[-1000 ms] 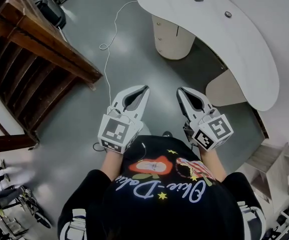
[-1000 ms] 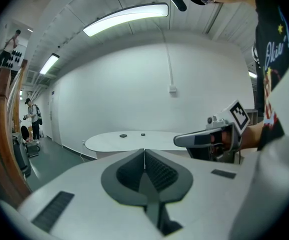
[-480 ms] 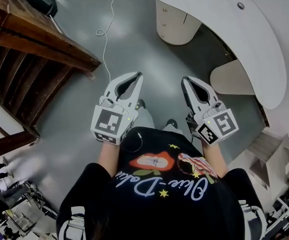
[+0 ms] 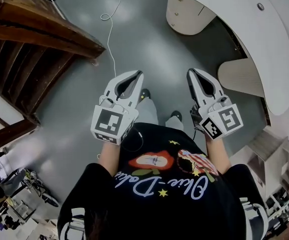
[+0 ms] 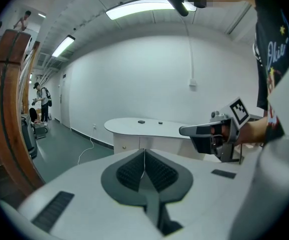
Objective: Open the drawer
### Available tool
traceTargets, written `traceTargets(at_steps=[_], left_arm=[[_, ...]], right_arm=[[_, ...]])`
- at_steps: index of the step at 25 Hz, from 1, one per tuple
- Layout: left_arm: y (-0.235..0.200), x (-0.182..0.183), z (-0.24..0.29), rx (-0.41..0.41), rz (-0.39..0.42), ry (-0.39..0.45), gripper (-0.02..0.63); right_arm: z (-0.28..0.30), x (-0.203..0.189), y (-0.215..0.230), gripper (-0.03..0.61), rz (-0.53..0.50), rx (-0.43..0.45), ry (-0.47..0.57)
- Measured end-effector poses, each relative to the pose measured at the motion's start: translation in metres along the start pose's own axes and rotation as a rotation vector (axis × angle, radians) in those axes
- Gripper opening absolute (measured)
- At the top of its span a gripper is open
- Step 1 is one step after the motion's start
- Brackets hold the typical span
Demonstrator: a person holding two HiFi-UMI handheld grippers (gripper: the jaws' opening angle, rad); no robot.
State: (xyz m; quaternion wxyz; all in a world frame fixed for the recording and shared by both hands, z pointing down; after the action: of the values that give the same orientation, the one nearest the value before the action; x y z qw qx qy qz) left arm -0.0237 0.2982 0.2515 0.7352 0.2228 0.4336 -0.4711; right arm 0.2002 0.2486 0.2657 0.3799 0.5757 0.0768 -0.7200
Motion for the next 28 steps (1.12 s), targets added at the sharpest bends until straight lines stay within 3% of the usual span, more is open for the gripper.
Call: traceTargets(at_steps=[8,16,28], left_arm=[[-0.051,0.020,0.001,-0.025,0.046,0.036,0.006],[-0.092,0.038,0.006,-0.116,0.108,0.065,0.006],[-0.094,0.070,0.049,-0.234,0.179,0.075,0.006]], right_arm=[[0.043,0.023,-0.017,-0.002,-0.022,-0.020,0.025],[0.070,0.046,-0.035,-0.002,-0.027,-0.101,0.077],[0.067,0.057,-0.012,-0.002,0.022,-0.209,0.111]])
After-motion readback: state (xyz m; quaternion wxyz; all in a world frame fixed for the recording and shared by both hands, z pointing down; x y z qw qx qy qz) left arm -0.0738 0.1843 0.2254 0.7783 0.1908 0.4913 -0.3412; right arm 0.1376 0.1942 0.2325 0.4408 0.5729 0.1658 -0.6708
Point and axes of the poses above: the fingertips, and each gripper's own axes: z forward along the fingers, y to its right, x out of its top, the point moved 8 cm from there along -z, backward along the fingers, and after that the axes turned 8 degrees about -y, right-handed, at the moved point
